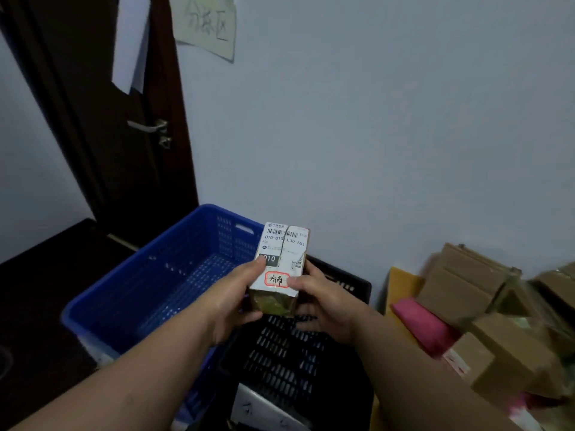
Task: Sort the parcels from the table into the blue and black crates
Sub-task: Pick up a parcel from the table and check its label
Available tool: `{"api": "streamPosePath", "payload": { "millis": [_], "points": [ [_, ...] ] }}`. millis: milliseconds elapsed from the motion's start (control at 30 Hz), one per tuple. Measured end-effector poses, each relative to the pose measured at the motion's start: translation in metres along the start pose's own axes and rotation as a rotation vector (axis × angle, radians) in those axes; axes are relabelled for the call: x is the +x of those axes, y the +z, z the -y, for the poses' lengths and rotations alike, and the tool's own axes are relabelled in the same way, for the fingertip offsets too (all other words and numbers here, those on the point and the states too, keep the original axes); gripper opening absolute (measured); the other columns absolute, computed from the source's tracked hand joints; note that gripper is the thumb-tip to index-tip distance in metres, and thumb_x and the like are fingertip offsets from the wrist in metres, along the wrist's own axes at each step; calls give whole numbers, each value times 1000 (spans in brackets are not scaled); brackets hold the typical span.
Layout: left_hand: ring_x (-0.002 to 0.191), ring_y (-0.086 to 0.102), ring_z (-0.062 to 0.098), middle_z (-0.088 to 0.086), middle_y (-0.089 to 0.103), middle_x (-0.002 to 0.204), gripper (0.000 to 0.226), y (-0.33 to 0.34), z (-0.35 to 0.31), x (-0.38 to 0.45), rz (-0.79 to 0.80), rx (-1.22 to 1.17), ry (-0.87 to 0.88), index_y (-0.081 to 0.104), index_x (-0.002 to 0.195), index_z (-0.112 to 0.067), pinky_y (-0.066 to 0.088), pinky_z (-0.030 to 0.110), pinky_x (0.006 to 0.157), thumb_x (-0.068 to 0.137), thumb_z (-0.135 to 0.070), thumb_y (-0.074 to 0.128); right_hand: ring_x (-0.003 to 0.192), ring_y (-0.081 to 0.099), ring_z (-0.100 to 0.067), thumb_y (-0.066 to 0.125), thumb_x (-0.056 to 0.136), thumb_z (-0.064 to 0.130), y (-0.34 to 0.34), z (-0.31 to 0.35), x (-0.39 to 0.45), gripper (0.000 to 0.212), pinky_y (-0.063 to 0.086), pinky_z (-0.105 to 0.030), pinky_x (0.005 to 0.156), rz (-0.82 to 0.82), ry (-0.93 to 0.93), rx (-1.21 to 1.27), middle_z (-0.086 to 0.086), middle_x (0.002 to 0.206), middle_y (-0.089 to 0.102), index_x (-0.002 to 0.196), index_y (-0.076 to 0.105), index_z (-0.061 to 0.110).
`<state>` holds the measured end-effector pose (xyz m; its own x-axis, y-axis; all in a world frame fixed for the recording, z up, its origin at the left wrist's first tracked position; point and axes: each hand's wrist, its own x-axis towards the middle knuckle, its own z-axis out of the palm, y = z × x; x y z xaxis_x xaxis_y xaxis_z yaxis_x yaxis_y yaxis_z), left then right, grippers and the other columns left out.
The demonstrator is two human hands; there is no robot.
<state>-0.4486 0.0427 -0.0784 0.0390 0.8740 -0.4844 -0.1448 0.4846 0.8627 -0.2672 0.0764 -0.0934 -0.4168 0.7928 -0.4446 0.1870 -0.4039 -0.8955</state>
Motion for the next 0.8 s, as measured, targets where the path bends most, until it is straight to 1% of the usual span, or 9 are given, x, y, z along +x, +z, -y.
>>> {"api": "streamPosePath", "payload": {
  "millis": [100,233,300,367,500,567,667,733,800],
  "points": [
    [101,65,19,-2,75,104,40,-30,7,17,-72,5,-50,68,115,-28,49,35,83,92,-58,52,107,67,-24,72,59,52,13,-6,39,85,47,-45,91,64,65,-11,6,125,67,136,38,57],
    [94,64,19,-1,76,97,34,-71,7,35,-160,6,-100,68,111,-28,45,33,77,94,-52,52,107,65,-25,68,66,53,39,-7,89,75,47,-48,95,128,154,-78,1,127,63,135,39,55],
    [94,64,21,0,76,94,31,-92,7,43,-199,-17,-131,69,108,-25,46,33,79,94,-49,54,109,64,-25,66,72,52,55,-6,110,68,44,-51,100,147,201,-100,3,127,63,134,39,56],
    [95,64,23,3,76,92,32,-114,7,53,-221,-54,-163,70,107,-21,45,36,86,94,-46,55,109,65,-25,66,78,50,70,-6,131,65,43,-51,100,159,237,-102,5,126,63,136,37,56],
    [103,65,25,5,76,97,36,-166,3,86,-256,-71,-217,71,107,-17,46,39,89,94,-47,56,107,67,-22,68,81,49,101,-1,177,71,47,-45,92,162,274,-87,5,123,65,141,30,52],
    [103,65,26,5,76,99,37,-196,0,108,-263,-75,-235,70,109,-17,47,38,87,94,-48,55,108,67,-24,72,77,49,118,3,202,77,47,-45,93,143,293,-63,4,120,68,141,30,51],
    [90,65,22,5,76,96,37,-238,-12,138,-232,3,-236,69,109,-18,46,34,77,98,-47,49,104,69,-24,76,78,45,147,8,243,78,46,-47,95,91,319,-6,4,117,69,140,31,48],
    [92,64,21,4,75,97,33,-264,-20,158,-235,65,-230,68,107,-21,48,35,80,100,-46,46,106,67,-23,77,79,45,167,10,272,81,45,-50,99,71,345,27,3,120,68,143,28,47],
    [95,66,20,2,75,95,30,-289,-26,178,-239,109,-240,67,106,-23,49,34,82,100,-44,46,109,65,-23,79,75,47,185,11,298,90,45,-51,99,58,367,55,3,123,66,146,24,49]
  ]
}}
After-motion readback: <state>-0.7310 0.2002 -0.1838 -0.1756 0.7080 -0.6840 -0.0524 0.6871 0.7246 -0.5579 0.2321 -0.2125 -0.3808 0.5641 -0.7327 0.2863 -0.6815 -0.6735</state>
